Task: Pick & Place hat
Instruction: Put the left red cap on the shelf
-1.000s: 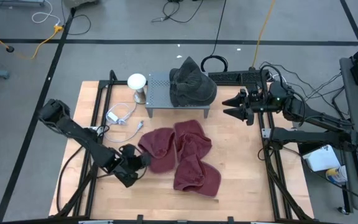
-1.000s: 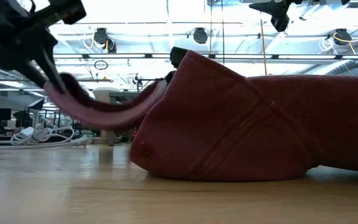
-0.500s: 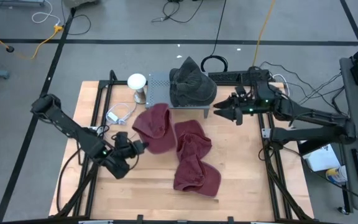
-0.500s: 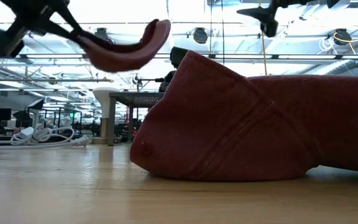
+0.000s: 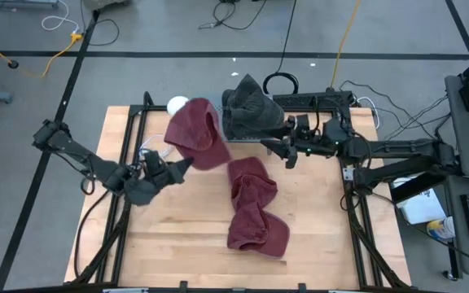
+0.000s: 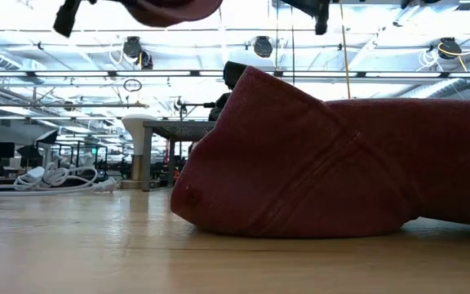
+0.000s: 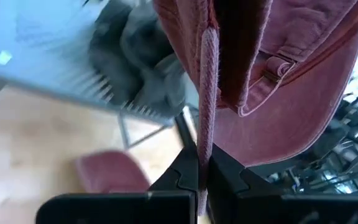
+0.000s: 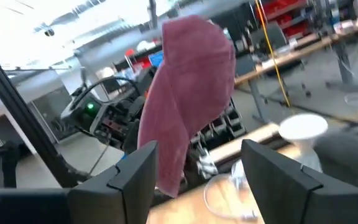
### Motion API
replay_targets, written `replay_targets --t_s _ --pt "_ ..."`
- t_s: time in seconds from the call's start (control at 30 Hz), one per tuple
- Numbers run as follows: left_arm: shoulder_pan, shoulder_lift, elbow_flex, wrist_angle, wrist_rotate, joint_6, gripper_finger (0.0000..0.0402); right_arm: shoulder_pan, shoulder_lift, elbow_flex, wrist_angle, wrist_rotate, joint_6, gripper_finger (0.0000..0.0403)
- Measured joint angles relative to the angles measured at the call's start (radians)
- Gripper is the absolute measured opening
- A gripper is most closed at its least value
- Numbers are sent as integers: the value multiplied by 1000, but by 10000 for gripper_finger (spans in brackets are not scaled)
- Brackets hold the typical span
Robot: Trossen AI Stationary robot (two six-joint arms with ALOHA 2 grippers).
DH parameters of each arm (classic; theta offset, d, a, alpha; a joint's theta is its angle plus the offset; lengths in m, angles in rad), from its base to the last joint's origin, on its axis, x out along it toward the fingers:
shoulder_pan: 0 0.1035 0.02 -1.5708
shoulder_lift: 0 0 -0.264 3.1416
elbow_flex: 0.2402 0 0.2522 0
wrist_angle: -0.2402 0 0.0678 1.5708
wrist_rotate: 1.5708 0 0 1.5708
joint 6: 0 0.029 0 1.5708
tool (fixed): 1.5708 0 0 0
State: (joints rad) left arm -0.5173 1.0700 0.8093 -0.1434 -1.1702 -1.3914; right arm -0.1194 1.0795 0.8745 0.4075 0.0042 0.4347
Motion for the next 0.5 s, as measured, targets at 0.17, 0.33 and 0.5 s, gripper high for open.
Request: replay_targets --t_s 0.17,0.33,0.5 --pt "59 -5 0 232 9 296 10 47 71 0 159 75 -59 221" --pt "113 -5 0 367 37 493 10 106 126 0 266 173 -169 221" --pt "156 -5 0 423 50 592 10 162 163 0 330 263 -289 221"
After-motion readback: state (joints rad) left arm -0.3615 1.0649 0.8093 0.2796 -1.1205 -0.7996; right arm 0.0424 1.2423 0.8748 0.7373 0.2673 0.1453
